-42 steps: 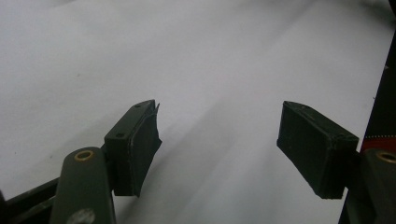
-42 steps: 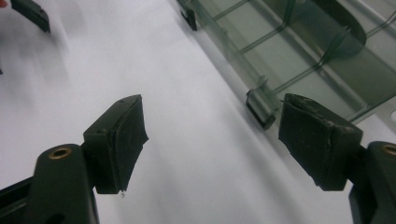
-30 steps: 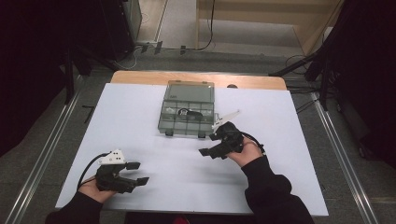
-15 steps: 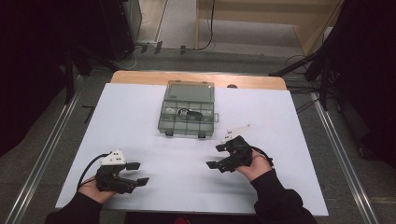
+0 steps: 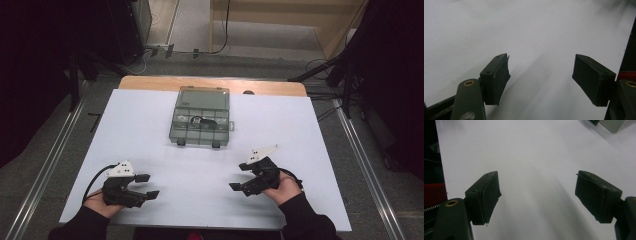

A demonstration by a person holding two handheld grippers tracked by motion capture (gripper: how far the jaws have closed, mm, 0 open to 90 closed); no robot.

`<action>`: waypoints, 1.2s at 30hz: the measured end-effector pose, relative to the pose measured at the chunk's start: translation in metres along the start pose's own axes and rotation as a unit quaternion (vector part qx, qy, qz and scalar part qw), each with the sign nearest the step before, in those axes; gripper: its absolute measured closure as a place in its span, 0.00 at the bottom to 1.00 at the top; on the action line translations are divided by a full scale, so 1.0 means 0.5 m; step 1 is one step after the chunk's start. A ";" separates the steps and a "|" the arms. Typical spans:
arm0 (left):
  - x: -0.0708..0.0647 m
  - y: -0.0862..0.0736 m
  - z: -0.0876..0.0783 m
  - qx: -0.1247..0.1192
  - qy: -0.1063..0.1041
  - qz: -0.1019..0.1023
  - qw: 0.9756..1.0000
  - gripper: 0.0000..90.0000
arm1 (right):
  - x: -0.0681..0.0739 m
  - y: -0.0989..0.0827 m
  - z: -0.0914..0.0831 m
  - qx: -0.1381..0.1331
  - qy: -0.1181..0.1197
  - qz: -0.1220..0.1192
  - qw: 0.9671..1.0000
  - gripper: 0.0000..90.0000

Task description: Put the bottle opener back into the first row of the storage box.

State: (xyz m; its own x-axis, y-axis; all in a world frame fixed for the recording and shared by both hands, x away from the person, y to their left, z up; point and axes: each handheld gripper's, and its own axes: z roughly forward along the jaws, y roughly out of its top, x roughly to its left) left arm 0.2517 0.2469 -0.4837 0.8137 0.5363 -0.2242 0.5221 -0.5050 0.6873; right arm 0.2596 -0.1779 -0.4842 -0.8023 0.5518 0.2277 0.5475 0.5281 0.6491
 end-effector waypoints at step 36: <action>0.000 -0.001 0.000 0.003 0.000 0.000 1.000 0.32 | -0.041 -0.116 -0.061 -0.013 -0.036 0.051 0.998 0.23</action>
State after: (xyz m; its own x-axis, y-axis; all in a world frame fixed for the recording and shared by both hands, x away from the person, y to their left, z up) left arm 0.2513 0.2470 -0.4837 0.8141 0.5362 -0.2231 0.5231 -0.5100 0.6829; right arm 0.2370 -0.2392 -0.5044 -0.7227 0.6473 0.2425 0.6188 0.4496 0.6441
